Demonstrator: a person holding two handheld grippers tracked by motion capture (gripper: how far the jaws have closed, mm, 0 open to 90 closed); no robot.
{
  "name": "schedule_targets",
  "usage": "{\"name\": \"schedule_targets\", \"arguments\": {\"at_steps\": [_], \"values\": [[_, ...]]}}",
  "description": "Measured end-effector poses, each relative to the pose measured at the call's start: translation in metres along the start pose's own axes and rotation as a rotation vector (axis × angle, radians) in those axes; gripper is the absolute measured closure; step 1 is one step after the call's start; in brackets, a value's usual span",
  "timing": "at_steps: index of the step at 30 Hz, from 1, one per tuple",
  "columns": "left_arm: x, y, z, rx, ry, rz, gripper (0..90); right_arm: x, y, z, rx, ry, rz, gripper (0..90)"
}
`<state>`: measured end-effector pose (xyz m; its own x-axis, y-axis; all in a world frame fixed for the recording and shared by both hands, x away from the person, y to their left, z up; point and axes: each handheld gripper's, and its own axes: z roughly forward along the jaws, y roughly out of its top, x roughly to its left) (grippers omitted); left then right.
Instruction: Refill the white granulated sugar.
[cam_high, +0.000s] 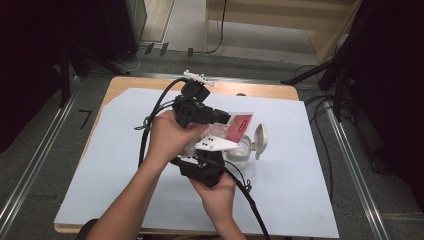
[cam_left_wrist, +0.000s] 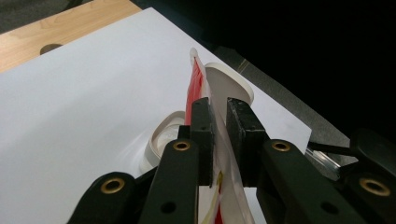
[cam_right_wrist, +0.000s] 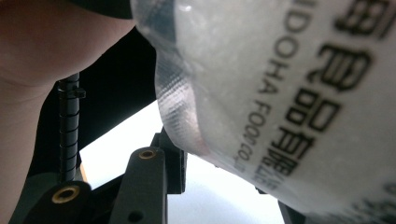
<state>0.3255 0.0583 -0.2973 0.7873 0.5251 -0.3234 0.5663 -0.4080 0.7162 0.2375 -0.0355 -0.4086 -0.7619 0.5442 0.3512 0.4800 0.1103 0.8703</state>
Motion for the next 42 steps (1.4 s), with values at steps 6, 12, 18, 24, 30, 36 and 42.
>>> {"name": "schedule_targets", "arguments": {"at_steps": [6, 12, 18, 24, 30, 36, 42], "values": [[-0.0020, 0.0002, -0.0004, -0.008, 0.008, 0.007, 81.8, -0.0002, -0.0001, 0.0001, -0.006, -0.001, -0.004, 63.6], [-0.0038, 0.0005, -0.0016, -0.010, 0.008, 0.015, 81.8, 0.0011, 0.0001, -0.0005, -0.011, -0.011, -0.012, 63.5], [-0.0039, 0.0003, -0.0020, -0.013, 0.013, 0.011, 81.9, 0.0029, 0.0004, -0.0002, -0.008, -0.019, -0.021, 63.4], [-0.0055, 0.0005, -0.0039, -0.019, 0.011, 0.017, 81.9, 0.0043, 0.0011, -0.0010, -0.012, -0.019, -0.025, 62.9], [-0.0033, 0.0004, -0.0025, -0.014, 0.008, 0.010, 82.0, 0.0057, 0.0013, -0.0007, -0.003, -0.019, -0.024, 62.1], [-0.0068, 0.0024, -0.0026, -0.019, 0.008, 0.020, 81.8, 0.0056, 0.0013, -0.0019, -0.018, -0.034, -0.031, 64.1], [-0.0092, 0.0027, -0.0036, -0.041, -0.008, 0.024, 81.6, 0.0029, 0.0006, -0.0051, -0.029, -0.042, -0.053, 64.3]]}}
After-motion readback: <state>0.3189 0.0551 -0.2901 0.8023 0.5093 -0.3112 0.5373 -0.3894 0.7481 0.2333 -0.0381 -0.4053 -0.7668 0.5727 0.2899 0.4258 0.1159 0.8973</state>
